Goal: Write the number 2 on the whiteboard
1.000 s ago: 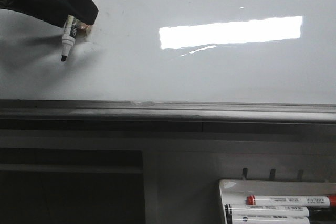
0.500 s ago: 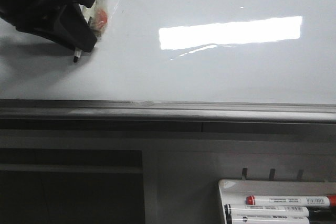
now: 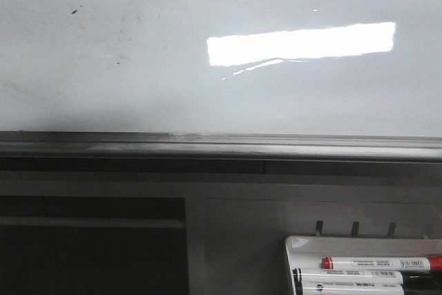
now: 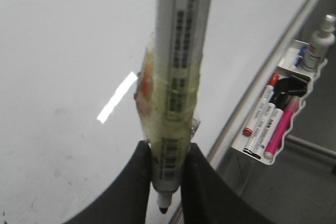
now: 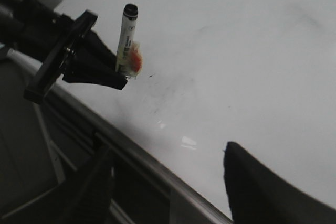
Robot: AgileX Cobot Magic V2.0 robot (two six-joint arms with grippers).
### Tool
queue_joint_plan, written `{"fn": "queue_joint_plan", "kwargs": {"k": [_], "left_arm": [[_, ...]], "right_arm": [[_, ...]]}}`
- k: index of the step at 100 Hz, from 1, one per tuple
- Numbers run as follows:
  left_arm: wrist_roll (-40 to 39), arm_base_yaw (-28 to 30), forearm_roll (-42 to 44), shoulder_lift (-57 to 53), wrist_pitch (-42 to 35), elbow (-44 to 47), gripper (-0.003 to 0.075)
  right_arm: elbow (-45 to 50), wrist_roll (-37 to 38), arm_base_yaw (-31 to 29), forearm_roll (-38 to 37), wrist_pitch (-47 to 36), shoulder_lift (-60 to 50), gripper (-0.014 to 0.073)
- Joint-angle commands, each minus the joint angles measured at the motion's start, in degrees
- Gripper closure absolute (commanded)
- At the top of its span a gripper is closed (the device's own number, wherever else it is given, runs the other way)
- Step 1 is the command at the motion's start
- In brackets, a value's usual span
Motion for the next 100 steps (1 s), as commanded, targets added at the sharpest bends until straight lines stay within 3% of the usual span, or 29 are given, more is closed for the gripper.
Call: {"fn": "queue_joint_plan", "kwargs": {"k": [1, 30, 66, 80, 91, 100], "left_arm": [[4.04, -2.89, 1.37, -3.04, -1.61, -1.66, 0.0741], [10.12, -8.64, 4.74, -4.36, 4.99, -1.66, 0.0741], [10.22, -9.77, 4.74, -4.36, 5.49, -1.66, 0.0741], [10.22, -9.77, 4.74, -4.36, 5.49, -1.66, 0.0741], [10.22, -9.77, 4.74, -4.36, 5.49, -1.66, 0.0741], [10.12, -9.77, 4.74, -4.36, 5.49, -1.66, 0.0741]], "right_arm": [[-5.32, -4.65, 1.29, 3.65, 0.61, 6.55, 0.0204], [-11.07, -8.3, 18.87, 0.6, 0.04, 20.0, 0.0204], [-11.4, -8.75, 41.53, -1.56, -21.69, 30.43, 0.0203], [-11.4, -8.75, 45.24, -1.83, -29.26, 33.72, 0.0203], [-11.4, -8.75, 45.22, -1.72, -29.54, 35.81, 0.0209], [-11.4, -8.75, 45.22, -1.72, -29.0, 37.11, 0.0275]]}}
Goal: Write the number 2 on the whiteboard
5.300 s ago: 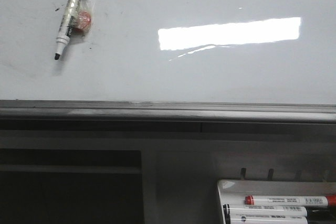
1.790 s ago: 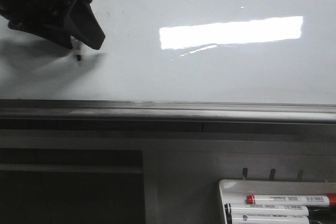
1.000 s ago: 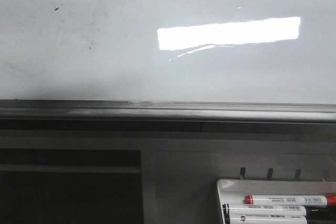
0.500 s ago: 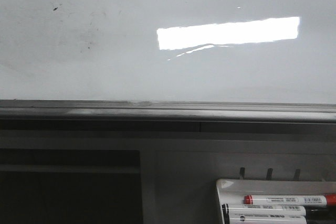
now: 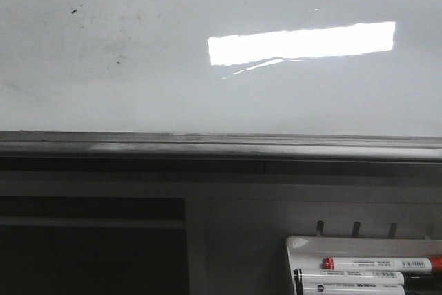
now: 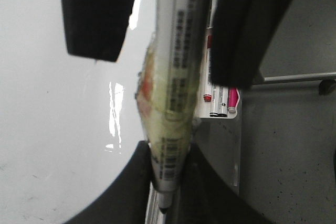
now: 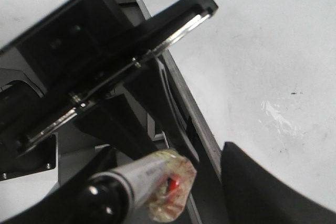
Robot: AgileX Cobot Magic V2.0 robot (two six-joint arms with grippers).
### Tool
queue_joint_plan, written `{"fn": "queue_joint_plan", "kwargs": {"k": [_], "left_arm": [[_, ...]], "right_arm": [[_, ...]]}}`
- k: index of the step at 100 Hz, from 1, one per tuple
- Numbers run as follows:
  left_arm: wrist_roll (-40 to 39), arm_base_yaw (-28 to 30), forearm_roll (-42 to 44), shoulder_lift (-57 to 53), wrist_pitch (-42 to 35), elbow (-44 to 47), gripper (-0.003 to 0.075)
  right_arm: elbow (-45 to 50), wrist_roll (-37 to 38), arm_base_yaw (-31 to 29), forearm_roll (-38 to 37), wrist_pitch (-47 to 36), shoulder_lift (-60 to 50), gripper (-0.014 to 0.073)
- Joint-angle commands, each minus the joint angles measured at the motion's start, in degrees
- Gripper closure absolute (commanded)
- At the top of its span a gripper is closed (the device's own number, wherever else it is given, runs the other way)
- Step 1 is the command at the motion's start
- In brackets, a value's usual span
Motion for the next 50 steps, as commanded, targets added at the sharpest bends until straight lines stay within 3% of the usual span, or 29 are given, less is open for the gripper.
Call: {"fn": "queue_joint_plan", "kwargs": {"k": [1, 28, 50], "left_arm": [[-0.22, -0.46, -0.74, -1.01, -3.57, -1.66, 0.0741], [-0.35, -0.46, -0.74, -1.01, -3.92, -1.66, 0.0741], [-0.97, -0.46, -1.09, -1.01, -4.29, -1.66, 0.0739]], "right_arm": [[-1.94, -0.67, 0.15, 1.45, -2.84, 0.43, 0.0292], [-1.94, -0.67, 0.15, 1.45, -0.34, 1.88, 0.0669], [-1.94, -0.67, 0.15, 1.45, -2.45, 1.88, 0.0671]]}}
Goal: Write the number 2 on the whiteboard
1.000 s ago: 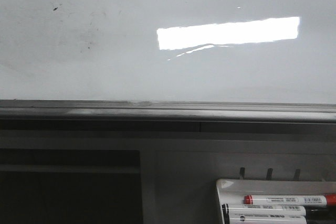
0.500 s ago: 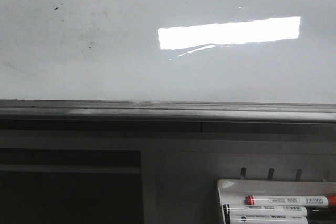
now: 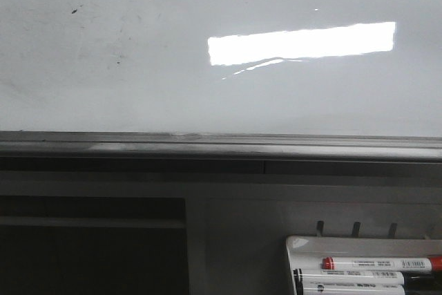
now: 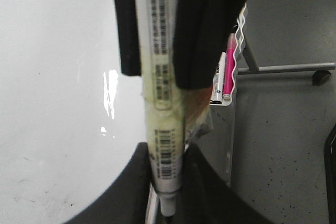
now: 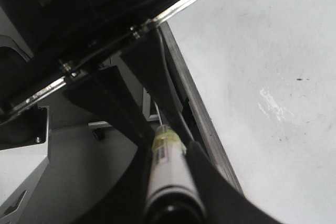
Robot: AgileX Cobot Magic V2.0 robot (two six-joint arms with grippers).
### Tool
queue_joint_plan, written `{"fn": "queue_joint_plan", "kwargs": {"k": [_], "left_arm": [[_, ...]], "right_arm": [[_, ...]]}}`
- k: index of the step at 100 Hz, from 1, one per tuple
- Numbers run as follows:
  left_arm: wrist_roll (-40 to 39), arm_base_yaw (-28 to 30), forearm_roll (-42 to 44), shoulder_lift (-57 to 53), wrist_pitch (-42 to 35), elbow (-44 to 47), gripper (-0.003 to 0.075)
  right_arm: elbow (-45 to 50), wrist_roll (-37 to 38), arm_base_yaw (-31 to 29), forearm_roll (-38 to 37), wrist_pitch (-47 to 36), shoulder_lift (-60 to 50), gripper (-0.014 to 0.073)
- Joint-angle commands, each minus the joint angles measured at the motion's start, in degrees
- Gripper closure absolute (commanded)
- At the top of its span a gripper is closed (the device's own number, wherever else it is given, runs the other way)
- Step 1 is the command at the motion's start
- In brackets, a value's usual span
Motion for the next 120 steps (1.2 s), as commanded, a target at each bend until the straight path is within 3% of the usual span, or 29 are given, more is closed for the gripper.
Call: {"fn": "queue_joint_plan", "kwargs": {"k": [1, 13, 32, 42, 71, 87, 101, 116, 120], "left_arm": [[0.7, -0.46, -2.16, -1.01, -6.29, -1.84, 0.0739], [0.58, -0.46, -3.63, -1.19, -6.29, -1.84, 0.0664], [-3.53, -0.46, -4.22, -2.15, -6.29, -1.84, 0.0353], [-5.41, 0.02, -3.83, -4.47, -6.29, -1.84, 0.03], [-16.03, 6.97, -1.61, -19.72, -7.39, 0.84, 0.03], [-24.98, 12.86, 0.42, -29.74, -14.66, 8.73, 0.0312], [-33.06, 17.24, 0.32, -35.99, -20.22, 15.63, 0.0463], [-35.42, 19.61, -1.12, -38.35, -21.24, 19.85, 0.0733], [-35.42, 19.77, -1.66, -38.35, -21.39, 20.2, 0.0739]], "right_arm": [[-1.94, 1.37, 0.02, 4.09, -3.43, -0.24, 0.0671], [-1.94, 1.37, 0.02, 4.09, -3.62, -0.24, 0.0671], [-1.94, 1.37, 0.02, 4.09, -4.38, -0.24, 0.0671], [-1.83, 1.37, 0.02, 4.09, -6.53, -0.24, 0.0671], [-1.83, 1.37, 0.02, 2.31, -11.8, -0.24, 0.0671], [-1.83, 1.37, -0.24, 1.5, -17.61, -0.24, 0.0671], [-1.83, 1.37, -1.95, 1.1, -24.55, 1.28, 0.0671], [-1.83, 1.37, -4.28, -5.37, -26.84, 4.66, 0.0671], [-1.83, 1.37, -4.77, -6.29, -27.54, 5.49, 0.0671]]}}
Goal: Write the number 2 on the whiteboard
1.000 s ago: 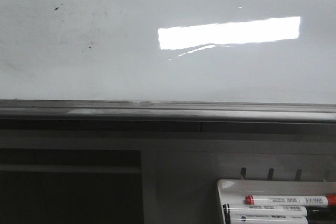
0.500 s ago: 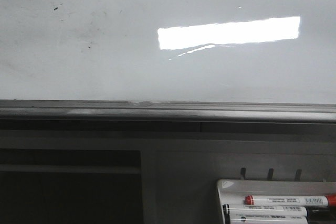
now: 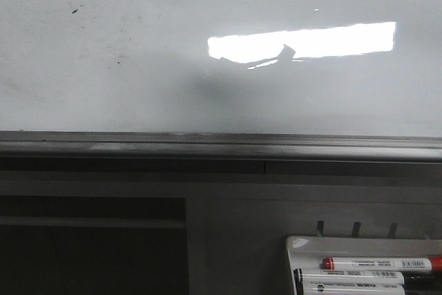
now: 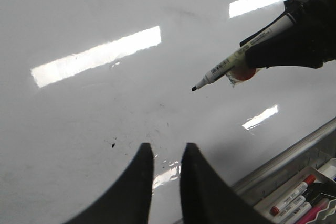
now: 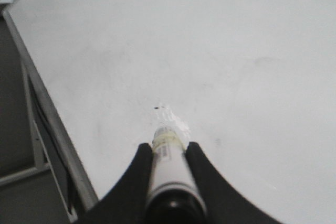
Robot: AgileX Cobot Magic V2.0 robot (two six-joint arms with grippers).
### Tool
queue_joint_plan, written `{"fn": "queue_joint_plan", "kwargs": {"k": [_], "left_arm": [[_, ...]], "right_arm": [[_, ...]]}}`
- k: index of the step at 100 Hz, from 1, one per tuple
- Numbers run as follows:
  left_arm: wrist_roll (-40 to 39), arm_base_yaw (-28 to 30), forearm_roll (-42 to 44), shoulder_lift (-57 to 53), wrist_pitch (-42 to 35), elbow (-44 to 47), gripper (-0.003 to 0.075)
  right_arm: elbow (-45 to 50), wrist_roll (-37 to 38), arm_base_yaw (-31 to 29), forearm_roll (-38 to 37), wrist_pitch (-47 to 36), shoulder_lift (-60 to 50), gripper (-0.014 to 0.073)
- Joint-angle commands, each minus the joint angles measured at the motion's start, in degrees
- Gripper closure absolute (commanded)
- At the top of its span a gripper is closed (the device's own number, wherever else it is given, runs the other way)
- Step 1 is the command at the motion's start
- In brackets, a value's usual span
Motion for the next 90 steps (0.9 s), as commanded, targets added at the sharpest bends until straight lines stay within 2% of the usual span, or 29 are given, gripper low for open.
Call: {"fn": "queue_joint_plan", "kwargs": {"k": [1, 30, 70, 90], "left_arm": [[-1.44, 0.45, -2.22, 0.29, -5.67, -0.2, 0.0741], [-1.44, 0.45, -2.51, 0.29, -5.92, -0.1, 0.0741], [-1.44, 0.45, -2.51, 0.29, -5.92, -0.1, 0.0741], [-1.44, 0.45, -2.44, 0.29, -5.92, -0.1, 0.0741]], "right_arm": [[-1.83, -0.1, -1.07, -3.03, -4.64, 0.89, 0.0671], [-1.83, -0.1, -1.8, -4.88, -12.25, 4.94, 0.0671], [-1.83, -0.15, -7.84, -4.88, -11.11, 7.67, 0.0671], [-1.83, -1.49, -14.43, -4.88, -4.97, 7.42, 0.0671]]}}
